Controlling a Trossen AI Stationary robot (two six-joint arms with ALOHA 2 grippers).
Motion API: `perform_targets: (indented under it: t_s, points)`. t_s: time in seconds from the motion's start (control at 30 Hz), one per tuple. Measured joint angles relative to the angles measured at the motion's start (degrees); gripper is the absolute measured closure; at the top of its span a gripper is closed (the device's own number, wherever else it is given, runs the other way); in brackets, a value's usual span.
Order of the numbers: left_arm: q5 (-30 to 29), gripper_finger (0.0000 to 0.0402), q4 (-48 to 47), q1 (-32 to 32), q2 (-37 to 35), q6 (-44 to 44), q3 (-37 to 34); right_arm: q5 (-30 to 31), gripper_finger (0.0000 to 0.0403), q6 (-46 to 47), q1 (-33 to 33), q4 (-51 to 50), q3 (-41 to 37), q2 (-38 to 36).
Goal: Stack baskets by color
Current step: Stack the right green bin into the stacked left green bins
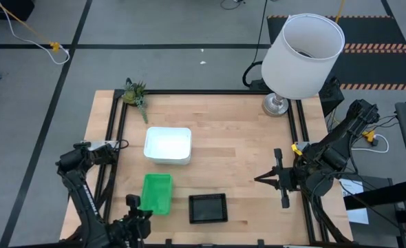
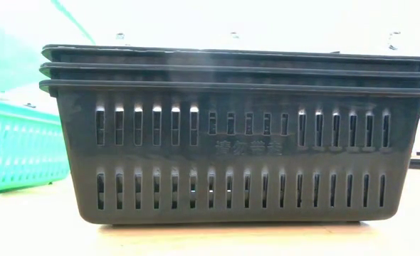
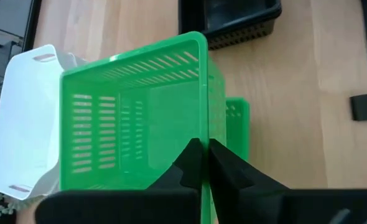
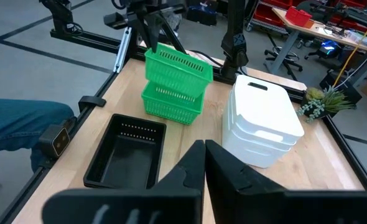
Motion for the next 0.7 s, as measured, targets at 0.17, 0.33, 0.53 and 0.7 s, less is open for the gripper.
perform_targets:
  t_s: [0.17, 0.33, 0.53, 0.7]
  points:
    - [0.4, 0.0396, 0.6, 0.0, 0.0, -0.5, -1.5, 0.0, 0.0397, 0.0, 0.0, 0.0, 0.0, 0.0]
    - [0.5, 0.0386, 2.6, 0.0, 0.0, -0.5, -3.5, 0.0, 0.0397, 0.0, 0.0, 0.0, 0.0, 0.0]
    - [1.6, 0.0394, 5.3, 0.0, 0.0, -0.2, -6.8, 0.0, 0.0397, 0.0, 0.0, 0.0, 0.0, 0.0]
    - [2.1, 0.0385, 6.7, 0.0, 0.0, -0.3, -8.8, 0.0, 0.0397, 0.0, 0.0, 0.0, 0.0, 0.0]
